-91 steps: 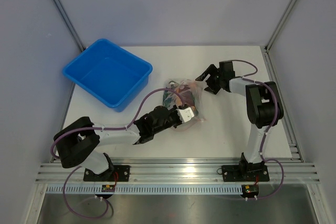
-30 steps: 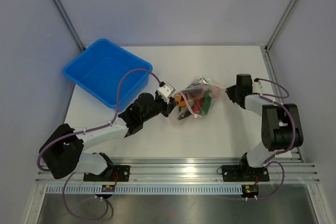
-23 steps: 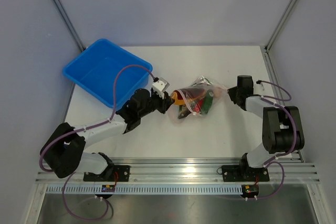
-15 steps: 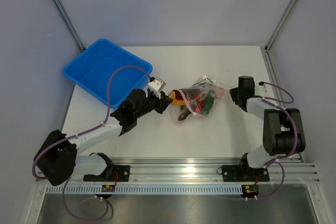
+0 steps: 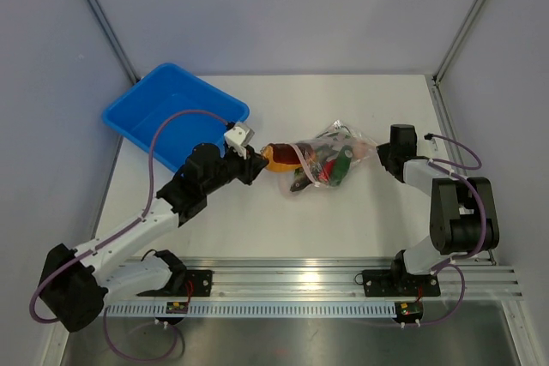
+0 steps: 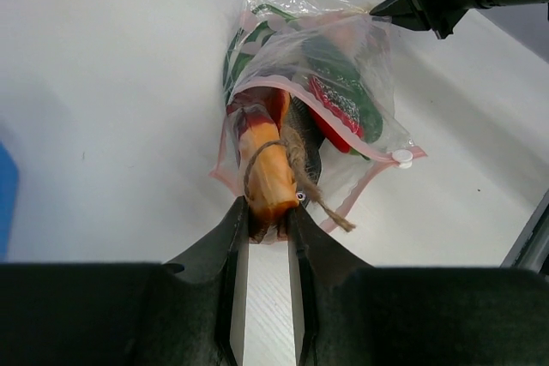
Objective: Open the zip-top bag and remove the fake food
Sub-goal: Pick up the food from the zipper food storage bag, then place the food in the bin.
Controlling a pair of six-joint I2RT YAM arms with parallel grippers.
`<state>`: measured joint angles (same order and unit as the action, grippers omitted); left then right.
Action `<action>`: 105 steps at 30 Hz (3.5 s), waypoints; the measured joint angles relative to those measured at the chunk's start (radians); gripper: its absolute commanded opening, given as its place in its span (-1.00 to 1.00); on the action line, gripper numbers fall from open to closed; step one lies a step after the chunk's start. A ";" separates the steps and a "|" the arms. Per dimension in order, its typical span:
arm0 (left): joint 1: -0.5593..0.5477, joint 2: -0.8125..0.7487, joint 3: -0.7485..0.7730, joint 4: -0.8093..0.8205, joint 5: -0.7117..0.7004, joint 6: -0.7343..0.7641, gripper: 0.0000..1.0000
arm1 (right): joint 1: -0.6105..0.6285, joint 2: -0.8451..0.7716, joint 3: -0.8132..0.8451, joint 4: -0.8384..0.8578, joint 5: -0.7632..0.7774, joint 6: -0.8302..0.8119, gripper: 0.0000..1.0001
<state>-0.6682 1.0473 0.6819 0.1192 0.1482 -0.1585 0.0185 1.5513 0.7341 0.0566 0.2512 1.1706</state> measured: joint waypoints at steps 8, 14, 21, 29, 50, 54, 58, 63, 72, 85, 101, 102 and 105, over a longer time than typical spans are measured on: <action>0.009 -0.161 0.021 -0.186 -0.016 -0.001 -1.00 | 0.000 0.000 0.000 0.000 -0.001 0.000 -1.00; 0.023 -0.276 0.035 -0.338 -0.084 -0.008 -1.00 | 0.000 0.000 0.000 0.000 -0.002 -0.001 -1.00; 0.023 -0.332 0.173 -0.443 -0.212 -0.036 -1.00 | -0.002 0.002 0.000 0.003 -0.006 -0.003 -1.00; 0.029 -0.319 0.341 -0.463 -0.392 -0.043 -1.00 | -0.002 0.002 0.000 0.004 -0.009 -0.003 -1.00; 0.189 0.004 0.372 -0.264 -0.810 0.187 -1.00 | -0.006 0.022 0.000 0.014 -0.037 -0.003 -1.00; 0.219 0.105 0.393 -0.249 -0.833 0.219 -0.81 | -0.006 0.031 0.000 0.030 -0.045 -0.003 -1.00; 0.237 0.187 0.423 -0.237 -0.848 0.227 -0.88 | -0.006 0.038 0.000 0.035 -0.058 -0.003 -1.00; 0.262 0.249 0.431 -0.228 -0.838 0.209 -0.90 | -0.006 0.038 0.000 0.045 -0.061 -0.003 -1.00; 0.275 0.390 0.462 -0.234 -0.821 0.183 -0.24 | -0.006 0.038 0.000 0.051 -0.063 -0.003 -1.00; 0.275 0.332 0.462 -0.244 -0.718 0.108 0.49 | -0.006 0.038 0.000 0.051 -0.081 -0.015 -1.00; 0.013 -0.019 0.274 -0.185 -0.463 -0.072 0.49 | -0.006 0.037 0.000 0.051 -0.127 -0.076 -1.00; -0.031 -0.027 0.256 -0.185 -0.455 -0.075 0.50 | -0.006 0.036 0.000 0.051 -0.133 -0.080 -1.00; -0.078 -0.040 0.193 -0.172 -0.435 -0.089 0.55 | -0.006 0.031 0.000 0.051 -0.141 -0.087 -1.00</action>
<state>-0.7460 1.0069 0.8749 -0.0528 -0.2871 -0.2474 0.0120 1.5818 0.7341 0.1074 0.1101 1.0840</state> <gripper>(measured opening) 0.750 0.011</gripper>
